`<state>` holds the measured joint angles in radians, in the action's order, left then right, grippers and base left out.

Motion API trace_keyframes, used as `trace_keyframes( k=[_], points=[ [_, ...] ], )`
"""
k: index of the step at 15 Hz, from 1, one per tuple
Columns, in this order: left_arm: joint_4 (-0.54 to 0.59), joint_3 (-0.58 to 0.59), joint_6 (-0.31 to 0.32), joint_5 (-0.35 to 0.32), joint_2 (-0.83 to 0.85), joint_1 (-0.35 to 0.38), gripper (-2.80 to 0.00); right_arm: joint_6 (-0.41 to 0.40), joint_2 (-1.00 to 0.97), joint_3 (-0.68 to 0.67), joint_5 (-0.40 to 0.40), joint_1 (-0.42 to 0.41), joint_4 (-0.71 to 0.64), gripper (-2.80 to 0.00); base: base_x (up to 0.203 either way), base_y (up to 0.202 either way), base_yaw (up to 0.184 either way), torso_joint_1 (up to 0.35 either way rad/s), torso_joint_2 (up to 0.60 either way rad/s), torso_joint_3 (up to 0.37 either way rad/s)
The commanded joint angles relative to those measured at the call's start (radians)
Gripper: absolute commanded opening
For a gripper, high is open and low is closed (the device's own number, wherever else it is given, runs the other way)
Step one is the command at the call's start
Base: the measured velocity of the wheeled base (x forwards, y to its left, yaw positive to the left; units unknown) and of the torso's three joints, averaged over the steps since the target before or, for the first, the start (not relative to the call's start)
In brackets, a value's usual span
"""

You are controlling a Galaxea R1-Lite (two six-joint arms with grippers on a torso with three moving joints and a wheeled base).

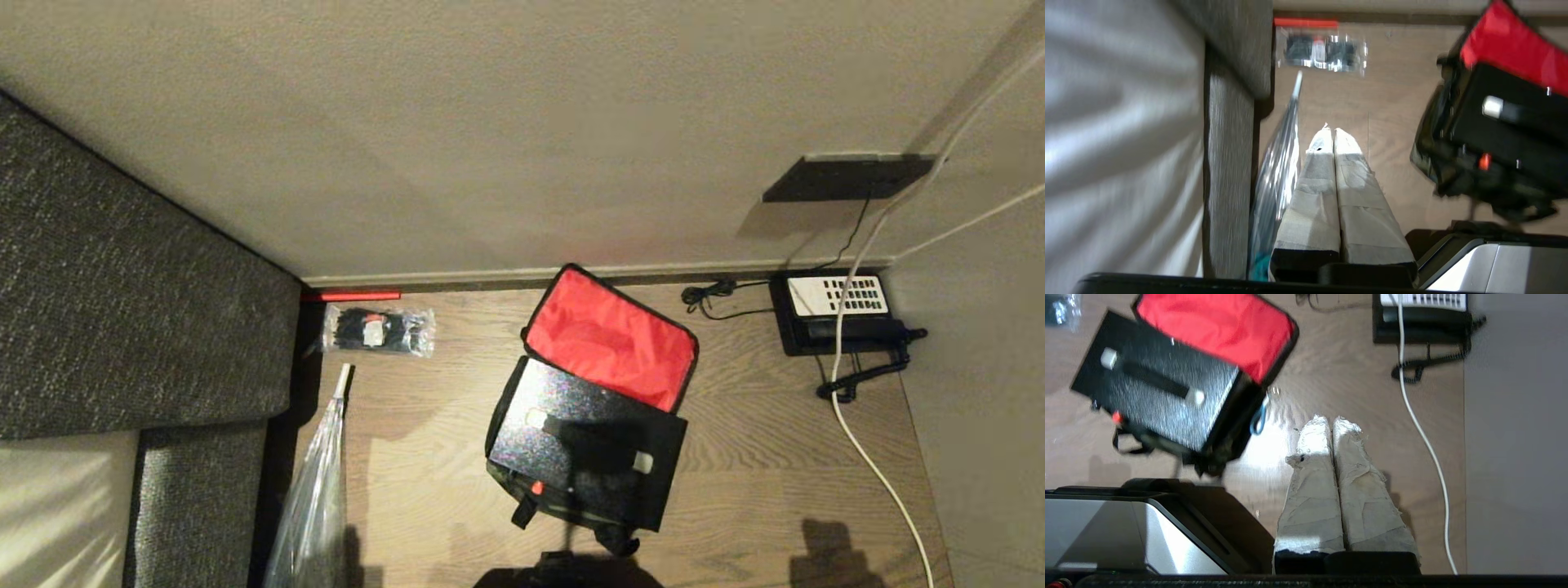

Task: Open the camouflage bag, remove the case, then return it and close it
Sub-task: Close the top of the storage box

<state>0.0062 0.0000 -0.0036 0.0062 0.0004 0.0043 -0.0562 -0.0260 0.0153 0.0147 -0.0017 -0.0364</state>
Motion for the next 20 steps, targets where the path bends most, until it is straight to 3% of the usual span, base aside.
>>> trace_keyframes(
  k=[1, 6, 20],
  points=[
    [0.001, 0.003, -0.001, 0.001, -0.001, 0.000, -2.80, -0.001, -0.003, 0.000, 0.001, 0.000, 0.000, -2.80, 0.158, 0.000, 0.003, 0.002, 0.00, 0.002],
    [-0.003, 0.003, -0.002, 0.001, 0.000, 0.000, -2.80, -0.001, -0.003, 0.000, 0.001, 0.000, 0.000, -2.80, 0.012, 0.000, 0.001, 0.001, 0.00, -0.028],
    [-0.003, 0.003, -0.009, 0.001, 0.000, 0.000, -2.80, -0.001, -0.005, 0.000, 0.001, 0.000, 0.000, -2.80, 0.000, 0.000, 0.000, 0.003, 0.00, -0.197]
  ],
)
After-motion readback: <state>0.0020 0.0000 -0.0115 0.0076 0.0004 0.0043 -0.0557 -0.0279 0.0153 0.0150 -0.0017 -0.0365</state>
